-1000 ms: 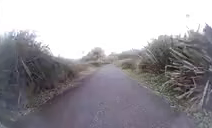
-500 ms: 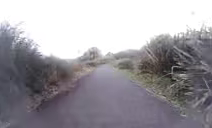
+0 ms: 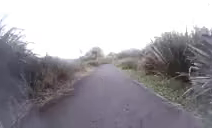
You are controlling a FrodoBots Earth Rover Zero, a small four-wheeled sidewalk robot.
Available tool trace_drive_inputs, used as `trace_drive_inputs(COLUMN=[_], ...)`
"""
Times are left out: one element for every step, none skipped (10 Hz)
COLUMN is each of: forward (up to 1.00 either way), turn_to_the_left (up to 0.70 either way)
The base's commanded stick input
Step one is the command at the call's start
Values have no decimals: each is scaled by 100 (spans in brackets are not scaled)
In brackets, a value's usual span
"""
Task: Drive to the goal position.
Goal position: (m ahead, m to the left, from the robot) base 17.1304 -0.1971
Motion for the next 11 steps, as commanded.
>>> trace_drive_inputs(forward=[70,70,70,70,70,70,70,70,70,70,70], turn_to_the_left=[0,0,0,-35,-35,-35,-35,-35,-35,-35,-35])
